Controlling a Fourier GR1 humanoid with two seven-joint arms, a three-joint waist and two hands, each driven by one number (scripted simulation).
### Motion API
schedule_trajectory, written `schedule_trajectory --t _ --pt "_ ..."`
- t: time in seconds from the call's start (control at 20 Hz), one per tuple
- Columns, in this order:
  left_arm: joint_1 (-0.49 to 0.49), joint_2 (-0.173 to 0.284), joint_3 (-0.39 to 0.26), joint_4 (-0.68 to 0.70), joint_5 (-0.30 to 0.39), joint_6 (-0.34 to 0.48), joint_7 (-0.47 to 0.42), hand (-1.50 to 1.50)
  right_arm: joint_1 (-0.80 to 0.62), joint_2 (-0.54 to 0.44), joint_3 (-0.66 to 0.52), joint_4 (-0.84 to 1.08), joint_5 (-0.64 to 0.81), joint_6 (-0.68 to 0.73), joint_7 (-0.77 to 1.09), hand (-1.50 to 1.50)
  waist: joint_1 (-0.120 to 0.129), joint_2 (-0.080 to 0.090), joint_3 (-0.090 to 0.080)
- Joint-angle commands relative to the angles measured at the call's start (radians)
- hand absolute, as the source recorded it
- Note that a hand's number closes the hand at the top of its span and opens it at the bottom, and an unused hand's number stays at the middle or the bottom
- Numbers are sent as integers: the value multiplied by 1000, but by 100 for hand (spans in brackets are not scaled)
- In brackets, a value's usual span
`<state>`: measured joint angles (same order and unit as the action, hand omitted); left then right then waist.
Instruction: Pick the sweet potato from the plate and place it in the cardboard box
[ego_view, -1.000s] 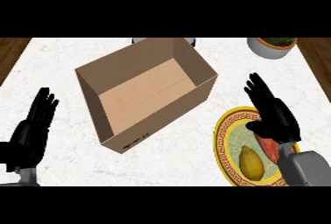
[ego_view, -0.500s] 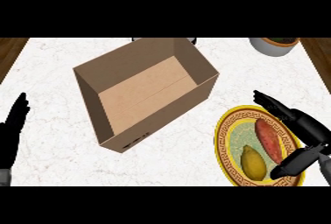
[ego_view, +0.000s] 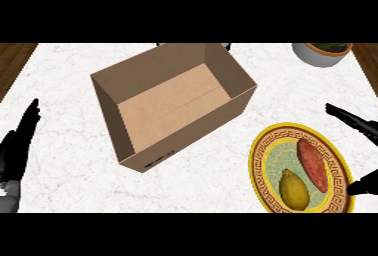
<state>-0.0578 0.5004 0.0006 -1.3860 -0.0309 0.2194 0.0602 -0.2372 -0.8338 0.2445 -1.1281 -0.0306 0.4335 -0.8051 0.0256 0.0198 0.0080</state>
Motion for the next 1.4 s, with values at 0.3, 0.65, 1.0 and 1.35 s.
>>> schedule_trajectory --t 0.3,0.65,1.0,1.35 --pt "-73 8 -11 27 -20 -29 30 0 -188 -118 223 150 393 -31 -233 -150 26 -7 -5" --pt "-70 -35 -13 47 -53 8 31 0 -336 -32 349 296 561 -36 -234 -150 11 -12 -7" --pt "-76 -33 36 125 -60 -24 -31 0 -430 105 370 482 698 -120 -224 -150 -3 -14 -7" --pt "-47 -32 73 109 -55 -59 -52 0 -418 145 345 542 753 -175 -267 -150 -9 -15 -8"
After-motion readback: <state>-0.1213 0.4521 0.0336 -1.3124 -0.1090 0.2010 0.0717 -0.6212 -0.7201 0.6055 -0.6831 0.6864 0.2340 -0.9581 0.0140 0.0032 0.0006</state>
